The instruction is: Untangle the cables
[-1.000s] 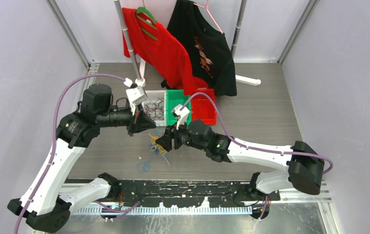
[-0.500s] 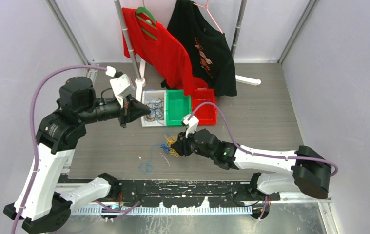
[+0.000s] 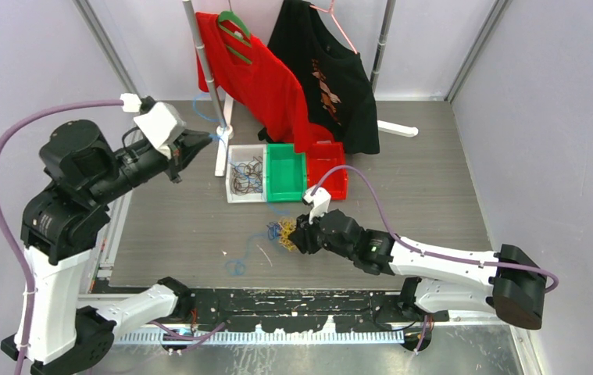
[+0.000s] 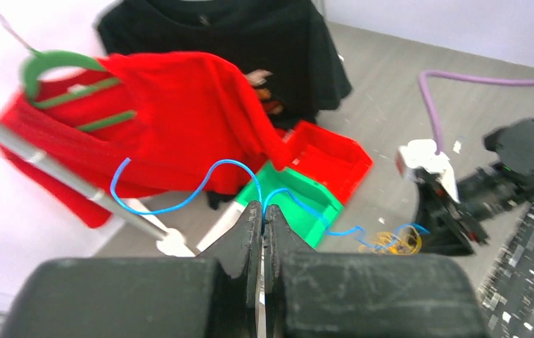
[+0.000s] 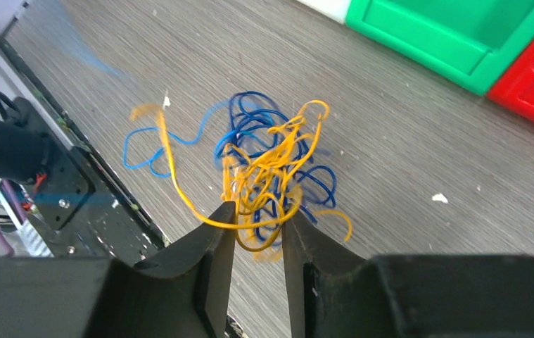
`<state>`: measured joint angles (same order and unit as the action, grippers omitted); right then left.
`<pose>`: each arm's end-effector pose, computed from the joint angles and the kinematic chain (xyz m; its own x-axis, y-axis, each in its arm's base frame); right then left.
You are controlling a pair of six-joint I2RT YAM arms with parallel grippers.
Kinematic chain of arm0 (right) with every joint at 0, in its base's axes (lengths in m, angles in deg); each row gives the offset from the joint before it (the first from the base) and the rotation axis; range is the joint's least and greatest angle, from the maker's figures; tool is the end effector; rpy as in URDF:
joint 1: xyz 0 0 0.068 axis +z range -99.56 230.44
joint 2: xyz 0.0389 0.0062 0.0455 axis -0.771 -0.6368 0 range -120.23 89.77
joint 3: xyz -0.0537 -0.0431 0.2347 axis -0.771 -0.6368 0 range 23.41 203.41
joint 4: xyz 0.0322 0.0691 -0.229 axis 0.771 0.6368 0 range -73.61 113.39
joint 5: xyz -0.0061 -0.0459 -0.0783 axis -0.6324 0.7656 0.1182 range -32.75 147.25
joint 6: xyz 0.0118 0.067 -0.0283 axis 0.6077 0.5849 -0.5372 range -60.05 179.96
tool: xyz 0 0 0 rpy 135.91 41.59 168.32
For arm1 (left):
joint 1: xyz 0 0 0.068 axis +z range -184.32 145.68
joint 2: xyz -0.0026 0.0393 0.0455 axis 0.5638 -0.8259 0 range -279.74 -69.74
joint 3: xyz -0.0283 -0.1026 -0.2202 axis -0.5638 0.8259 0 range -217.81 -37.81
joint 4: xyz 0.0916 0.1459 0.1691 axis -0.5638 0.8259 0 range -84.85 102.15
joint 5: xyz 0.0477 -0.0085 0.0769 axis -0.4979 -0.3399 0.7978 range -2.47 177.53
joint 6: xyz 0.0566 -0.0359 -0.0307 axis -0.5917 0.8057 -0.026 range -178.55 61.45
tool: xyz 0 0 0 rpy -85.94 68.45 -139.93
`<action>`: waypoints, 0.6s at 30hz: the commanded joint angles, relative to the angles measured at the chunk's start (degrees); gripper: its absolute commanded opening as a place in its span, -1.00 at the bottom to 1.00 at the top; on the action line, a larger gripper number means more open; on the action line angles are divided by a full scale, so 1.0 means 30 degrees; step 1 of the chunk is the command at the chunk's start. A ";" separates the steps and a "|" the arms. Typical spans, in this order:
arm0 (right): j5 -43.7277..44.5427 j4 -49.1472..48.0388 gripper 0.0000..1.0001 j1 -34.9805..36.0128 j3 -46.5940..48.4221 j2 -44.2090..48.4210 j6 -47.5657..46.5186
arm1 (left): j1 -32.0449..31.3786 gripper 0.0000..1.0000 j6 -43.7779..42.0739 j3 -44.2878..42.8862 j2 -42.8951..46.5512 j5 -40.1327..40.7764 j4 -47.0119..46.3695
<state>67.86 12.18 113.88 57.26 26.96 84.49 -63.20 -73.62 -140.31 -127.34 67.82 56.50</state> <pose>0.1262 0.2270 0.2103 -0.5042 -0.0960 -0.8582 -0.6540 0.6915 0.3069 0.1137 -0.0864 0.4970 0.0995 0.2247 -0.9693 0.7480 0.6256 0.2217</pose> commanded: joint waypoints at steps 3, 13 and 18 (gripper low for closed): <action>0.0783 0.2829 -0.27 0.0087 0.0616 0.1111 0.0349 | -0.0011 -1.00 -0.1928 -0.1311 0.0496 0.4454 -0.3843; 0.2323 0.4694 -0.43 0.0064 0.0810 0.1822 0.0964 | -0.0013 -1.00 -0.2213 -0.0090 0.1337 0.4970 -0.4261; 0.1462 0.2919 0.14 0.0064 0.2070 0.2279 -0.0557 | -0.0026 -1.00 -0.0801 0.1254 0.1986 0.1997 -0.2711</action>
<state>72.43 26.48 113.88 58.02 31.03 86.17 -63.18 -79.48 -139.22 -122.16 80.81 45.75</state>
